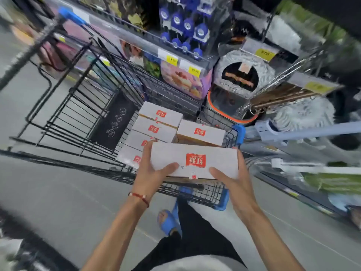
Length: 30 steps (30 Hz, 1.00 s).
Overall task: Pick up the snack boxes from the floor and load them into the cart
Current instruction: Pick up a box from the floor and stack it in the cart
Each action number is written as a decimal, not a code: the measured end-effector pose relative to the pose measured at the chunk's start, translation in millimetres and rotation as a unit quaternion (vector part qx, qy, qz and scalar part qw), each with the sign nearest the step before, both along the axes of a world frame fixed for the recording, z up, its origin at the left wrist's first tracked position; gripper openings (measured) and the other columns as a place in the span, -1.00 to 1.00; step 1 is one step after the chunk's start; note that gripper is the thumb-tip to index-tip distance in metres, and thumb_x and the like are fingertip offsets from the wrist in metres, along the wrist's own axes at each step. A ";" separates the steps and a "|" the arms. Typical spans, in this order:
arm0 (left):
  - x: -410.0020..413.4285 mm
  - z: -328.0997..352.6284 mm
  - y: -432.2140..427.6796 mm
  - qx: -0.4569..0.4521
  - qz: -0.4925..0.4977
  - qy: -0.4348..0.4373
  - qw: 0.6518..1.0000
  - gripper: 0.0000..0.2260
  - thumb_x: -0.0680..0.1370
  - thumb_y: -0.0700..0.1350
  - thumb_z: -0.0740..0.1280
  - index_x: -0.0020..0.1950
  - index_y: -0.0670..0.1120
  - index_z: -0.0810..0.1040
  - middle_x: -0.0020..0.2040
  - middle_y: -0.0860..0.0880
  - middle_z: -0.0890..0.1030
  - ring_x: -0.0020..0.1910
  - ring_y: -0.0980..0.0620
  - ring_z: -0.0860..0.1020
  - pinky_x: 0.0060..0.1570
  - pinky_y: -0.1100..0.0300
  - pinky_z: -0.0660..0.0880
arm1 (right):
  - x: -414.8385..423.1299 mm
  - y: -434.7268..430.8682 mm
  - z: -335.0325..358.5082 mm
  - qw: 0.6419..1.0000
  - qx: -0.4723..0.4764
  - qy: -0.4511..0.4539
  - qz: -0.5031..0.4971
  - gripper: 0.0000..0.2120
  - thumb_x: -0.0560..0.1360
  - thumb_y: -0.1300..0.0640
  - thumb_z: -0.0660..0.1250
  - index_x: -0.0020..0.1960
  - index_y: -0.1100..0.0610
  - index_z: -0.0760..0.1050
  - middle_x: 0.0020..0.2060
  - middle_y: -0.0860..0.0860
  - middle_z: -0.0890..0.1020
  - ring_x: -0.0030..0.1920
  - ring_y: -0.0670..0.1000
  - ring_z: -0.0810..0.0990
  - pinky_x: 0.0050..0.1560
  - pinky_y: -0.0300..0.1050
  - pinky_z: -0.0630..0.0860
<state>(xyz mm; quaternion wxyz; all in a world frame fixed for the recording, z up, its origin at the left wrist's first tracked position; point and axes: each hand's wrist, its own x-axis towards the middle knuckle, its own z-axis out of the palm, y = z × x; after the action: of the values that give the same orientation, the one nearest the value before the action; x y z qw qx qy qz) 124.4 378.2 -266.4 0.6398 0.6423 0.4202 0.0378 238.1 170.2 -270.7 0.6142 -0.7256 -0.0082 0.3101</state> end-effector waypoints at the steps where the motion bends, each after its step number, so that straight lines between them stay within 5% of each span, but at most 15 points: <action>1: 9.3 -6.3 4.7 -0.011 -0.014 0.002 1.000 -0.24 0.37 -0.08 0.60 0.45 0.18 0.28 0.33 0.03 0.54 0.27 -0.01 0.56 0.26 -0.06 0.55 | 5.5 2.0 -5.0 1.000 -0.006 0.002 -0.005 -0.30 0.46 0.20 0.58 0.48 -0.16 0.37 0.26 -0.17 0.65 0.31 -0.10 0.60 0.35 0.15 0.56; 5: 45.6 -37.7 22.1 -0.050 -0.043 0.029 0.997 -0.24 0.44 -0.26 0.53 0.50 0.11 0.24 0.27 0.01 0.59 0.14 0.07 0.65 -0.04 0.24 0.63 | 27.6 12.2 -30.4 0.999 -0.019 0.016 -0.022 -0.10 0.44 0.20 0.61 0.59 -0.23 0.21 0.30 -0.26 0.61 0.35 -0.17 0.56 0.42 0.09 0.50; 11: 86.5 -82.5 40.6 -0.037 -0.085 0.092 0.991 -0.34 0.49 -0.29 0.48 0.44 0.11 0.26 0.03 0.13 0.53 -0.05 0.17 0.54 -0.38 0.53 0.46 | 43.7 27.4 -76.1 0.996 -0.057 0.044 -0.043 -0.15 0.44 0.21 0.61 0.55 -0.20 0.26 0.27 -0.26 0.63 0.28 -0.24 0.59 0.35 -0.18 0.52; 15: 103.0 -123.3 53.9 -0.046 -0.116 0.135 0.983 -0.23 0.42 -0.30 0.53 0.51 0.09 0.26 0.14 0.01 0.56 0.09 0.01 0.59 -0.16 0.37 0.57 | 53.5 34.6 -109.7 0.993 -0.094 0.053 -0.056 -0.17 0.42 0.19 0.63 0.52 -0.18 0.27 0.19 -0.38 0.62 0.21 -0.34 0.58 0.24 -0.37 0.53; 19: 116.2 -160.2 61.5 -0.022 -0.137 0.156 0.978 -0.27 0.39 -0.26 0.56 0.47 0.03 0.31 0.18 -0.01 0.54 0.11 0.02 0.56 -0.11 0.34 0.60 | 69.3 41.4 -141.1 0.987 -0.137 0.054 -0.055 -0.17 0.40 0.16 0.64 0.51 -0.15 0.28 0.19 -0.32 0.62 0.22 -0.31 0.58 0.25 -0.29 0.54; 23: 133.6 -194.3 67.2 0.005 -0.181 0.175 0.968 -0.36 0.34 -0.12 0.62 0.33 0.09 0.41 0.20 0.01 0.57 0.20 -0.08 0.57 0.15 -0.05 0.61 | 78.4 43.4 -168.7 0.982 -0.159 0.053 -0.087 -0.17 0.41 0.22 0.63 0.53 -0.09 0.28 0.18 -0.27 0.60 0.17 -0.32 0.59 0.13 -0.42 0.53; 28: 160.3 -230.5 70.6 0.108 -0.234 0.207 0.944 -0.24 0.19 0.18 0.59 0.33 0.04 0.43 0.22 -0.02 0.51 0.23 -0.05 0.53 0.18 -0.03 0.60 | 83.0 48.7 -201.2 0.976 -0.177 0.071 -0.107 -0.12 0.37 0.21 0.64 0.54 -0.08 0.26 0.26 -0.09 0.63 0.27 -0.06 0.62 0.30 0.01 0.61; 30: 165.8 -239.4 68.4 0.137 -0.234 0.236 0.933 -0.20 0.26 0.10 0.59 0.43 0.00 0.37 0.29 -0.08 0.49 0.31 -0.11 0.49 0.27 -0.07 0.54 | 84.1 53.0 -213.8 0.973 -0.181 0.084 -0.112 -0.15 0.35 0.21 0.63 0.51 -0.07 0.29 0.26 -0.06 0.64 0.28 -0.02 0.63 0.27 0.05 0.63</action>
<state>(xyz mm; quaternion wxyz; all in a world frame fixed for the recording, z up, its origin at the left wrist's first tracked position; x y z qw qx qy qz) 290.2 446.6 -505.8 0.4188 0.7942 0.3880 -0.2081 322.2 223.2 -484.5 0.5016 -0.7926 0.1810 0.2957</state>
